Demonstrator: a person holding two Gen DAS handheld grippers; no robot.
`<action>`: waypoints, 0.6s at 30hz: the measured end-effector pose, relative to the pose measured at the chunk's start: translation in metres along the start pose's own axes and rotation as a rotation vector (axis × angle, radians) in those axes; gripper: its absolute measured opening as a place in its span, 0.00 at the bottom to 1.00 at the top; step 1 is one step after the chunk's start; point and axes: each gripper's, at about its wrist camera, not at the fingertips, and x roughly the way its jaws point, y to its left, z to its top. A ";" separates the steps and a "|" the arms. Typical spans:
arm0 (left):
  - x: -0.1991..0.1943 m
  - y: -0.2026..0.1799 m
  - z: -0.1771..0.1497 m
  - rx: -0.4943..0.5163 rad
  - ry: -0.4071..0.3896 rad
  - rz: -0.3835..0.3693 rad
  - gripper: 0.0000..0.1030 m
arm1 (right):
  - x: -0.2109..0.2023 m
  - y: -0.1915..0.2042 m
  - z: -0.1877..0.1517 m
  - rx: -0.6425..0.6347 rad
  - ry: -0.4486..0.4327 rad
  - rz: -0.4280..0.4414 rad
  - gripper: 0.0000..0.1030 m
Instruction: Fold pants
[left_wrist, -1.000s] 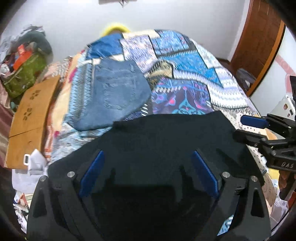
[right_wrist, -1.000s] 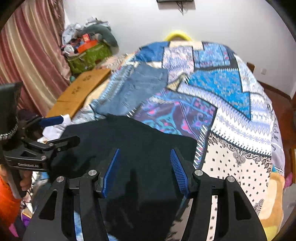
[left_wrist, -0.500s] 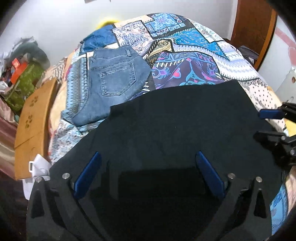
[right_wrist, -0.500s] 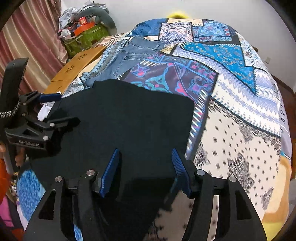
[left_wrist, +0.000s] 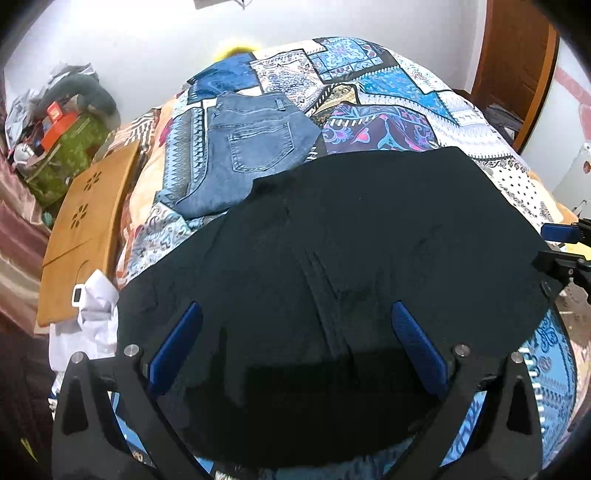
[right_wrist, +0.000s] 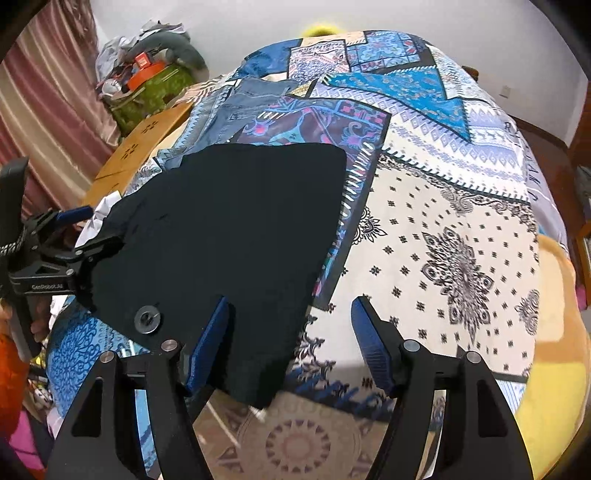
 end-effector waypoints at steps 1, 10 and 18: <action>-0.004 0.001 0.000 -0.003 -0.002 0.001 1.00 | -0.003 0.003 0.001 -0.007 -0.007 -0.005 0.63; -0.061 0.044 -0.011 -0.110 -0.116 0.064 1.00 | -0.043 0.057 0.030 -0.091 -0.161 0.057 0.63; -0.076 0.122 -0.052 -0.358 -0.086 0.018 1.00 | -0.005 0.115 0.045 -0.183 -0.140 0.083 0.65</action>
